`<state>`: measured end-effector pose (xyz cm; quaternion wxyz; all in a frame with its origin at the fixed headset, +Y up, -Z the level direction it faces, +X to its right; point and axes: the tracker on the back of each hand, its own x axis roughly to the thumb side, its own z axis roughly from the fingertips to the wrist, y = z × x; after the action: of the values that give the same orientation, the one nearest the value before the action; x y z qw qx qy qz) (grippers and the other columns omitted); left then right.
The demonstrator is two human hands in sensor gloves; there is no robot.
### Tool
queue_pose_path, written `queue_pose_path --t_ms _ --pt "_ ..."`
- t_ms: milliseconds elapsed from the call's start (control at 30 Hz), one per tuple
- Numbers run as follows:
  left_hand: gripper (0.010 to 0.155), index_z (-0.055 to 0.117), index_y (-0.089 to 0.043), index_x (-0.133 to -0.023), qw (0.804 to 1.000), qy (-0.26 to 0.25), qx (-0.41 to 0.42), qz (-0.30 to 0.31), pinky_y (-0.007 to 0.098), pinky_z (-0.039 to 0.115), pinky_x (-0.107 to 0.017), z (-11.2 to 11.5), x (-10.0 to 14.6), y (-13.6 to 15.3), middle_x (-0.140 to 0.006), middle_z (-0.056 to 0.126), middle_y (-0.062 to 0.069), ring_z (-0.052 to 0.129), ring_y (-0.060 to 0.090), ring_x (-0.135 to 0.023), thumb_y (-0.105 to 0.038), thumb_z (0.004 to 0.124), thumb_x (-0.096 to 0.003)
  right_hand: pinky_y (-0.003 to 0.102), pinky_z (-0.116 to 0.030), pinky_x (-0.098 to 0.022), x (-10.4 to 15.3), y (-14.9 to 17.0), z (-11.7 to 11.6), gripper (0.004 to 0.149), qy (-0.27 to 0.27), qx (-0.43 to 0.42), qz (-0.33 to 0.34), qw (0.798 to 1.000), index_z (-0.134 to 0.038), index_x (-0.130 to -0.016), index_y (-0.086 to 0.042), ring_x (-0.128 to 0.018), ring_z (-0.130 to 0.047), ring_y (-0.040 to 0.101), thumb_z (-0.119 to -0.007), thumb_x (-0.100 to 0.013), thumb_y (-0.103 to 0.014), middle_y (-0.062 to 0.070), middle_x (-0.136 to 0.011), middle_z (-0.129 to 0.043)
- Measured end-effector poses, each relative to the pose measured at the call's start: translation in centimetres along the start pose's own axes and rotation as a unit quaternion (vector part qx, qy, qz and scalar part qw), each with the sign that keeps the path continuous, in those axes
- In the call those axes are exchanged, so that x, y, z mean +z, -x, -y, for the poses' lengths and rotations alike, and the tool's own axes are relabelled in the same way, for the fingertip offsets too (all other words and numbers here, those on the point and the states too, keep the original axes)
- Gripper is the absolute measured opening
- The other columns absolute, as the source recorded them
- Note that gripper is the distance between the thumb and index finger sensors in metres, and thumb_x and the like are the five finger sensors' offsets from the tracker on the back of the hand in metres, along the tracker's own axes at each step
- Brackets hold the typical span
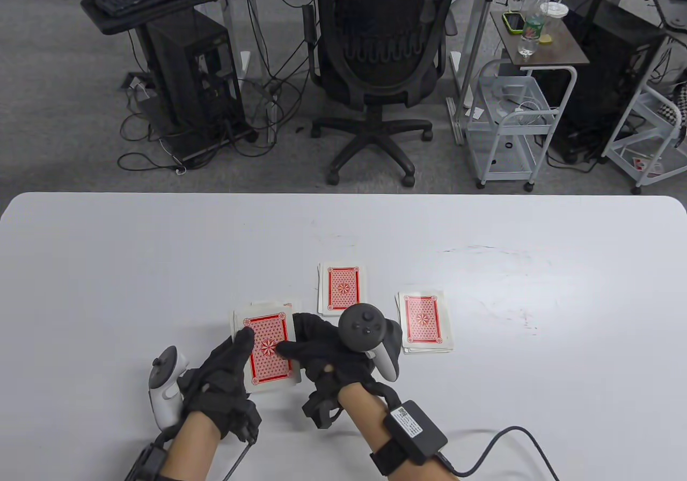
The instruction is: Four-player card dealing with fan arrangement
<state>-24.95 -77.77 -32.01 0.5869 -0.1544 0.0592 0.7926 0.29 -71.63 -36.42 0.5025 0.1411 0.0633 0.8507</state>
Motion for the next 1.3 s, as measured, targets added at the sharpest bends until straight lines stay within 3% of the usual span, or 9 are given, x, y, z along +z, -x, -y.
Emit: queue_pose_path --t_ms 133,333,533,667,833,1033,1100,1200,1300 --pt "0.048 0.08 -0.032 -0.089 1.0 0.006 0.007 -0.002 0.045 0.09 -0.049 -0.3 -0.3 0.1 -0.084 0.096 -0.008 0.105 0.025 -0.069 -0.057 0.076 -0.048 0.057 -0.075 -0.052 -0.6 0.7 0.4 0.058 -0.022 -0.035 -0.022 0.999 -0.07 -0.095 -0.005 -0.049 -0.109 0.022 -0.09 -0.046 -0.029 0.001 -0.067 -0.094" --pt "0.048 0.079 -0.033 -0.09 0.999 -0.04 -0.007 -0.011 0.044 0.089 -0.05 -2.4 -0.5 0.1 -0.085 0.096 -0.008 0.104 0.025 -0.07 -0.057 0.076 -0.0485 0.056 -0.076 -0.05 -3.1 1.5 3.2 0.062 -0.004 -0.009 -0.048 0.999 -0.066 -0.098 -0.002 -0.045 -0.106 0.021 -0.09 -0.047 -0.03 0.001 -0.068 -0.093" --pt "0.048 0.079 -0.033 -0.09 0.998 -0.067 0.002 -0.01 0.044 0.089 -0.05 -3.7 -0.6 0.0 -0.085 0.096 -0.008 0.104 0.025 -0.071 -0.057 0.076 -0.0485 0.054 -0.075 -0.047 -8.0 2.7 6.7 0.071 0.047 0.12 -0.11 0.986 -0.052 -0.105 -0.003 -0.035 -0.098 0.016 -0.088 -0.05 -0.03 0.003 -0.074 -0.085" --pt "0.048 0.079 -0.033 -0.09 0.998 -0.068 0.006 -0.009 0.044 0.089 -0.05 -3.8 -0.7 -0.1 -0.085 0.096 -0.008 0.104 0.025 -0.07 -0.057 0.076 -0.0486 0.054 -0.075 -0.047 -11.1 4.1 7.3 0.073 0.041 0.208 -0.168 0.963 -0.049 -0.106 -0.003 -0.034 -0.098 0.015 -0.087 -0.05 -0.031 0.004 -0.075 -0.083" --pt "0.048 0.079 -0.033 -0.09 0.998 -0.068 0.006 -0.011 0.044 0.089 -0.05 -3.9 -0.8 -0.2 -0.085 0.096 -0.008 0.104 0.025 -0.07 -0.057 0.076 -0.0486 0.053 -0.075 -0.047 -13.6 6.2 6.1 0.074 0.039 0.276 -0.22 0.935 -0.05 -0.106 -0.004 -0.033 -0.098 0.014 -0.088 -0.049 -0.031 0.004 -0.074 -0.083" --pt "0.048 0.08 -0.033 -0.09 0.998 -0.069 0.002 -0.014 0.044 0.089 -0.05 -4.1 -1.3 -0.2 -0.085 0.096 -0.008 0.104 0.025 -0.07 -0.057 0.076 -0.0486 0.052 -0.075 -0.048 -14.8 7.5 4.2 0.078 0.028 0.451 -0.249 0.857 -0.053 -0.106 -0.008 -0.034 -0.097 0.012 -0.091 -0.046 -0.04 0.002 -0.074 -0.084" --pt "0.048 0.079 -0.033 -0.09 0.997 -0.07 -0.003 -0.016 0.044 0.089 -0.05 -4.0 -1.3 -0.2 -0.085 0.096 -0.008 0.104 0.025 -0.07 -0.057 0.076 -0.0486 0.052 -0.074 -0.049 -14.8 7.5 4.0 0.078 0.023 0.476 -0.238 0.846 -0.053 -0.106 -0.009 -0.036 -0.096 0.012 -0.09 -0.045 -0.041 0.003 -0.076 -0.083" --pt "0.048 0.079 -0.032 -0.09 0.997 -0.07 -0.004 -0.016 0.044 0.089 -0.05 -4.0 -1.2 -0.1 -0.085 0.096 -0.007 0.104 0.025 -0.071 -0.057 0.076 -0.0489 0.052 -0.075 -0.049 -14.4 6.9 4.6 0.075 0.022 0.46 -0.227 0.858 -0.056 -0.105 -0.009 -0.037 -0.098 0.012 -0.089 -0.046 -0.043 0.004 -0.078 -0.084" --pt "0.048 0.08 -0.032 -0.09 0.997 -0.07 -0.004 -0.012 0.044 0.089 -0.05 -3.8 -1.2 -0.1 -0.085 0.096 -0.007 0.104 0.025 -0.07 -0.057 0.076 -0.0487 0.053 -0.074 -0.05 -13.0 5.2 5.4 0.073 0.025 0.391 -0.197 0.899 -0.056 -0.105 -0.008 -0.041 -0.099 0.015 -0.087 -0.049 -0.043 0.006 -0.08 -0.083"
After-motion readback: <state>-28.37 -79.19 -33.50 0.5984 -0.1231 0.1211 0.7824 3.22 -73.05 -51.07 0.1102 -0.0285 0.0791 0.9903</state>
